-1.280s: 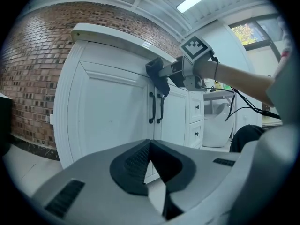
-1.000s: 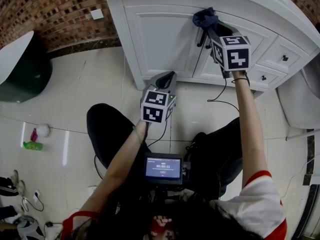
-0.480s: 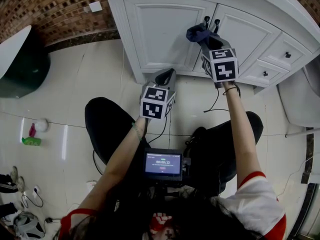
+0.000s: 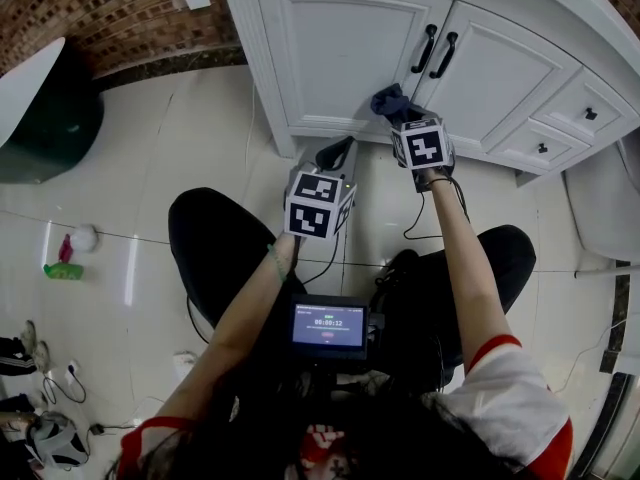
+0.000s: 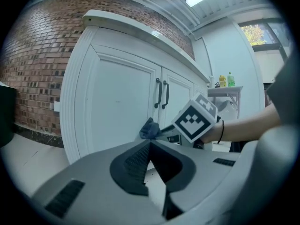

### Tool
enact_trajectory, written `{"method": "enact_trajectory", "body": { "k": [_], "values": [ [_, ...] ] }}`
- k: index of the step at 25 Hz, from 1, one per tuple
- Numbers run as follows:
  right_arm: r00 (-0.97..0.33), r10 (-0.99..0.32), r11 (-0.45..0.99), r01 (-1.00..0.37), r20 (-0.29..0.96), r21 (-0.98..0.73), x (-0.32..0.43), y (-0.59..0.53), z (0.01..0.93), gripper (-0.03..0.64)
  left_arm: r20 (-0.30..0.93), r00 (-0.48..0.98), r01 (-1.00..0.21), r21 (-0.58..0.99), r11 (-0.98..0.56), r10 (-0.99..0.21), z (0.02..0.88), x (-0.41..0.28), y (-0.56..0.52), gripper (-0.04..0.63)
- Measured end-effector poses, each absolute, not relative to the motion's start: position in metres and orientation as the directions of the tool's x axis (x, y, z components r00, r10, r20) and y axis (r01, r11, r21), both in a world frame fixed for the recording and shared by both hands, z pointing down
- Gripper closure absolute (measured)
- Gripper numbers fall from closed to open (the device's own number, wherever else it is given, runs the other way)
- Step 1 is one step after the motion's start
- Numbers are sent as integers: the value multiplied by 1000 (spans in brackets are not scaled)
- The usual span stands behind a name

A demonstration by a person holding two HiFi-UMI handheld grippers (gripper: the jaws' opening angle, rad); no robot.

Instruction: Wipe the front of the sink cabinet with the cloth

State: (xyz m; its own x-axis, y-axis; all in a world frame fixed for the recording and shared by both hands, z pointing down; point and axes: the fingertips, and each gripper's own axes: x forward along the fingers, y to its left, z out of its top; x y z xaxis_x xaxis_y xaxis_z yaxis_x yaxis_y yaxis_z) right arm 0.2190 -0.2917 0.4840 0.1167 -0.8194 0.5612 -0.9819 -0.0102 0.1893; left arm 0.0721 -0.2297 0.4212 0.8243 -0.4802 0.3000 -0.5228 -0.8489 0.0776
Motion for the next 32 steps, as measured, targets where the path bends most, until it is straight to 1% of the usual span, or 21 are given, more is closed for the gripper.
{"method": "enact_trajectory", "body": {
  "k": [5,9,14,17,19,23,25,28,32],
  "values": [
    [130,-751,-25,-985,648,169,219,-295,546,529,315,813,-539,92,-837,-489,434,65,-236,563],
    [123,-738,-27,-988,663,153,209,-301,569,529,321,808,-549,102,-830,-495,441,60,-242,563],
    [118,-684,-35,-991,720,129,208,-298,605,529,332,801,-557,107,-824,-498,448,56,-248,562],
    [122,-673,-31,-990,729,137,213,-299,609,529,333,797,-563,107,-819,-504,448,56,-252,563],
    [111,-685,-23,-991,720,131,212,-297,602,529,328,797,-565,107,-818,-507,447,57,-254,563],
    [29,-722,30,-997,691,73,202,-288,578,529,308,800,-564,95,-820,-515,435,63,-259,563],
    [30,-744,44,-995,668,93,206,-279,551,529,288,809,-555,85,-827,-513,425,72,-259,563],
    [58,-803,23,-991,593,129,218,-267,493,529,263,826,-530,58,-846,-499,407,87,-256,563],
    [65,-860,2,-991,506,132,239,-249,427,529,214,850,-496,16,-868,-482,377,108,-249,563]
  ]
}}
